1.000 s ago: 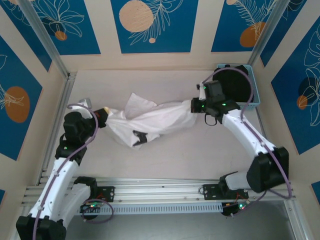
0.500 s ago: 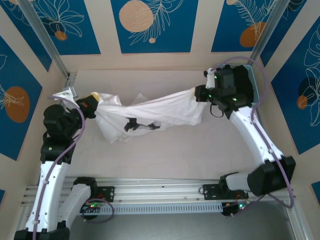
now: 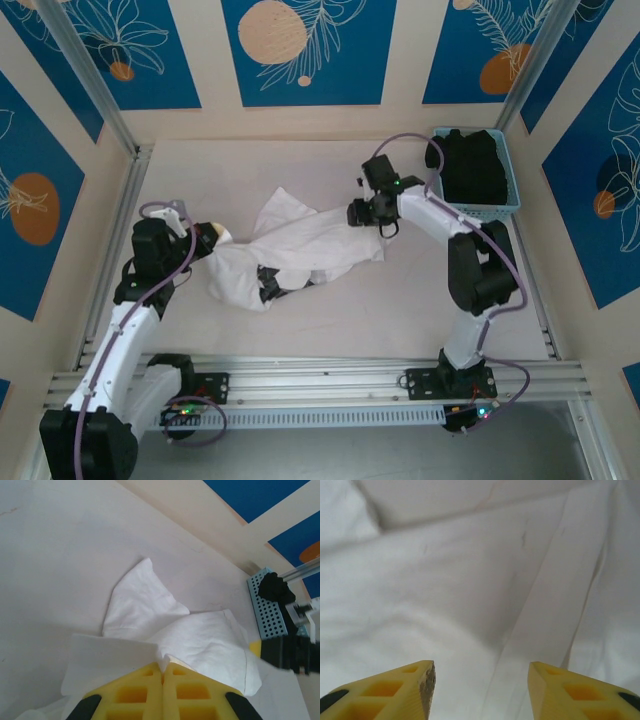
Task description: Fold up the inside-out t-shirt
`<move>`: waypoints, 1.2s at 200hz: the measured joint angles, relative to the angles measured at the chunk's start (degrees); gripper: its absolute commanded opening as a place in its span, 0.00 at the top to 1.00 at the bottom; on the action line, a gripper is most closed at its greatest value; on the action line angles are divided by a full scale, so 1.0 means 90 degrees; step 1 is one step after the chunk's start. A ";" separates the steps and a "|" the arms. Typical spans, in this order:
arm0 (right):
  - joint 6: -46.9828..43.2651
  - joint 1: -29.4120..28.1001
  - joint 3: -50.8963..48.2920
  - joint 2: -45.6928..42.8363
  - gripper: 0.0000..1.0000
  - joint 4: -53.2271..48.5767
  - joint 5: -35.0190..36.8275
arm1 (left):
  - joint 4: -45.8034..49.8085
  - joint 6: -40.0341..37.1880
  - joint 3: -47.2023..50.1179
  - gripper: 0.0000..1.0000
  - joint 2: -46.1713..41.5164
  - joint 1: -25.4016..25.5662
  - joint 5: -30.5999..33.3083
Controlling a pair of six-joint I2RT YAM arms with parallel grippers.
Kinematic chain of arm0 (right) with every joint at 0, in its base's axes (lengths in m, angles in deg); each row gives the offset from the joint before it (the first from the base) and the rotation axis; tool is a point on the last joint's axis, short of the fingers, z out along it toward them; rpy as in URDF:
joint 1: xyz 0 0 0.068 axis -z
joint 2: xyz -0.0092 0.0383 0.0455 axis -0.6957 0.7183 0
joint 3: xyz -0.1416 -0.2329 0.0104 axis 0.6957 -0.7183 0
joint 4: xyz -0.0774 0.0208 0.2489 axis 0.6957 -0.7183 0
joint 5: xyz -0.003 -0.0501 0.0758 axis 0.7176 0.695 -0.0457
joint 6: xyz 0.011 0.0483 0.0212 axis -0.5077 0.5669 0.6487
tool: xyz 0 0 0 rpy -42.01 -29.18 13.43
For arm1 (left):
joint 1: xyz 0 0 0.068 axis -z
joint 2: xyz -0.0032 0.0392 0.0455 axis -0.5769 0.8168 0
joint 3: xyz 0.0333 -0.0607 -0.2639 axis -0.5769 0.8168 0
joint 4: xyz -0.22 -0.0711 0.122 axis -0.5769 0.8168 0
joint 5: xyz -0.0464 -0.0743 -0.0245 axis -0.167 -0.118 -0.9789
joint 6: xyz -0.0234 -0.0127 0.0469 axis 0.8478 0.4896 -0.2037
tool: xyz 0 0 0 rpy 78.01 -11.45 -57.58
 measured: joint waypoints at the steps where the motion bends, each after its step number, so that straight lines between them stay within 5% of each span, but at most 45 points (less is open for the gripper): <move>1: 0.0000 -0.0015 -0.0022 -0.0022 0.45 -0.0012 0.0017 | -0.0002 0.0000 0.0002 1.00 -0.0002 0.0000 0.0000; 71: 0.0340 -0.1015 -0.0804 -0.0102 0.44 -0.0325 0.2008 | -0.0090 -0.0121 0.0066 1.00 -0.0027 0.0000 0.0000; 107: 0.0379 -0.0986 -0.0804 0.0192 0.56 -0.0306 0.2574 | -0.0097 -0.0124 0.0073 1.00 -0.0027 0.0000 0.0000; 198: 0.0265 -0.0425 -0.1022 0.0066 0.98 -0.0238 0.2691 | -0.0095 -0.0245 0.0073 1.00 -0.0027 0.0000 0.0002; 240: -0.0100 -0.0061 -0.1401 -0.1319 1.00 0.0114 0.1659 | 0.0175 -0.0255 -0.0036 1.00 -0.0024 -0.0022 0.0053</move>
